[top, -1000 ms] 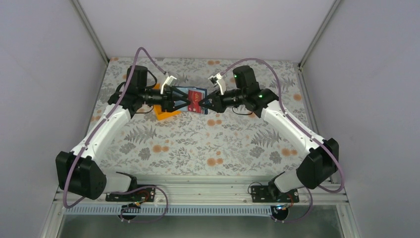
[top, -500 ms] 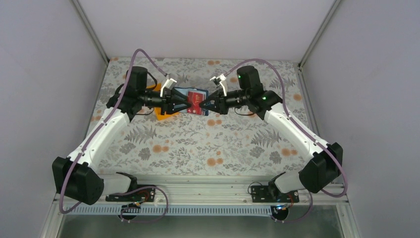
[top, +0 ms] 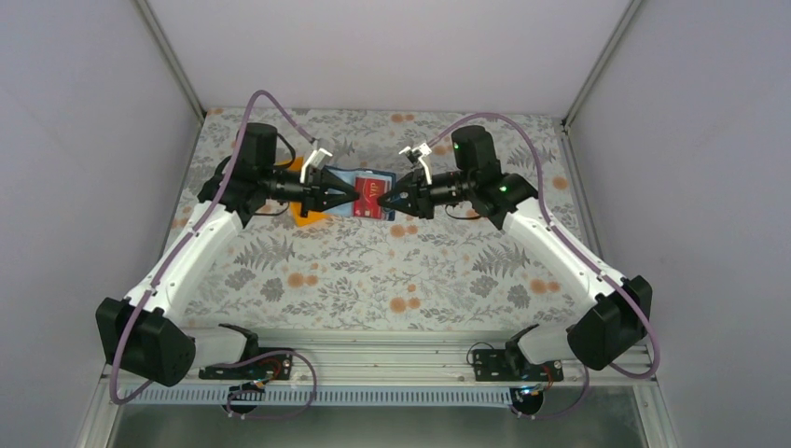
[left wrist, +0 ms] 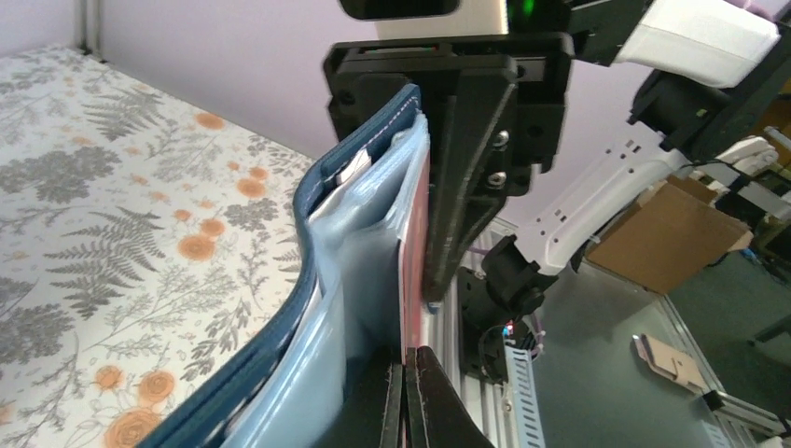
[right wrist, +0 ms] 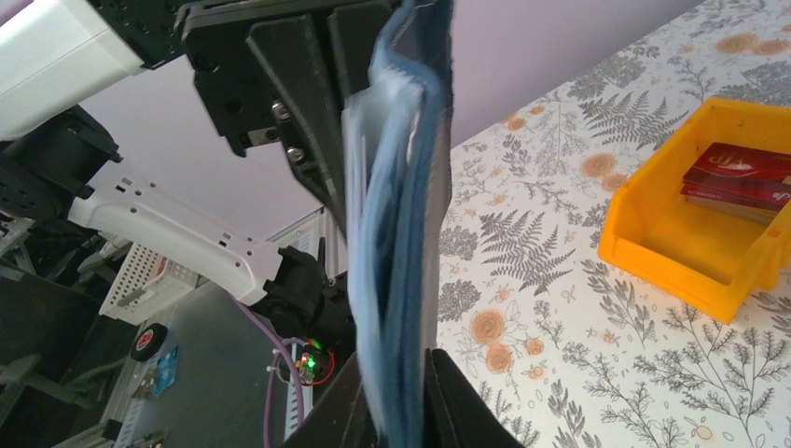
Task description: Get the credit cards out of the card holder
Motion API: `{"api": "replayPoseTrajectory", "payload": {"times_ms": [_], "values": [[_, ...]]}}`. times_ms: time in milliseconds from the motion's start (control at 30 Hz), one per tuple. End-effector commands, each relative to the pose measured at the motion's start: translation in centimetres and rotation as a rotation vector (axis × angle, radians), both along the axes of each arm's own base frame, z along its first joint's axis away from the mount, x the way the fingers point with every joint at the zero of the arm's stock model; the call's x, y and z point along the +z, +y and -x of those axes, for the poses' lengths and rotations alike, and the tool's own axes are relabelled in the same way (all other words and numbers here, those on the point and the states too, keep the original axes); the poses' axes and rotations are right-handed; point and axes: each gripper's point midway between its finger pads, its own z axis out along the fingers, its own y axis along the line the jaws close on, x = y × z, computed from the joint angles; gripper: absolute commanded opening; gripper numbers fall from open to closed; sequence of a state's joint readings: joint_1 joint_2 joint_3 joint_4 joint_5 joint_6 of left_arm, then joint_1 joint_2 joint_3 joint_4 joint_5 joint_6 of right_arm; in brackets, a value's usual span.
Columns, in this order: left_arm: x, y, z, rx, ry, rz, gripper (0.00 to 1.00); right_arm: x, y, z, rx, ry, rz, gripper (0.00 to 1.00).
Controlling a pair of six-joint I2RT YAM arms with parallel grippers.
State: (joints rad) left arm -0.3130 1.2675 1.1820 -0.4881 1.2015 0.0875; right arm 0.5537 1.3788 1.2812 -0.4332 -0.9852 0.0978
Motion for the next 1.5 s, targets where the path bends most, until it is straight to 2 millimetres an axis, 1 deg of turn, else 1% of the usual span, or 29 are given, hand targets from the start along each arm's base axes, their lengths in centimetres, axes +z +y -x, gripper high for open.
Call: {"api": "replayPoseTrajectory", "payload": {"times_ms": [0,100,167,367,600,667,700,733,800,833,1067,1300,1467], "values": [[1.2,0.0,2.1,-0.087,-0.048,0.046,0.02,1.0,-0.1,-0.4,0.000,-0.106,-0.041,0.18],[1.4,0.2,2.1,-0.086,-0.062,0.049,0.02,0.5,-0.4,-0.6,0.005,-0.087,-0.036,0.20],[1.5,0.2,2.0,-0.090,-0.063,0.046,0.02,0.4,-0.4,-0.2,0.025,-0.083,-0.044,0.21],[0.9,0.4,1.8,-0.081,-0.064,0.037,0.02,0.5,-0.7,0.6,0.065,-0.096,-0.053,0.32],[0.9,0.7,1.5,-0.067,-0.069,0.035,0.02,0.6,-1.7,1.2,0.068,-0.107,-0.049,0.34],[0.9,0.7,1.4,-0.065,-0.062,0.035,0.02,0.5,-1.7,1.3,0.077,-0.103,-0.056,0.33],[0.9,0.7,1.4,-0.065,-0.063,0.035,0.02,0.4,-1.7,1.4,0.081,-0.096,-0.058,0.30],[0.9,0.7,1.4,-0.066,-0.064,0.036,0.02,0.3,-1.6,1.3,0.082,-0.086,-0.057,0.24],[0.8,0.7,1.3,-0.064,-0.063,0.034,0.02,0.2,-1.5,1.3,0.090,-0.079,-0.059,0.07],[0.8,0.8,1.4,-0.066,-0.065,0.034,0.02,0.1,-1.5,1.4,0.094,-0.080,-0.061,0.04],[1.1,1.3,1.6,-0.080,-0.112,0.033,0.02,0.3,-1.9,1.5,0.095,-0.116,-0.058,0.04],[1.2,1.4,1.8,-0.081,-0.113,0.031,0.02,0.7,-2.0,1.4,0.102,-0.117,-0.050,0.04],[0.8,1.6,1.2,-0.052,-0.122,0.003,0.02,0.9,-2.6,1.1,0.079,-0.136,-0.035,0.04]]}}
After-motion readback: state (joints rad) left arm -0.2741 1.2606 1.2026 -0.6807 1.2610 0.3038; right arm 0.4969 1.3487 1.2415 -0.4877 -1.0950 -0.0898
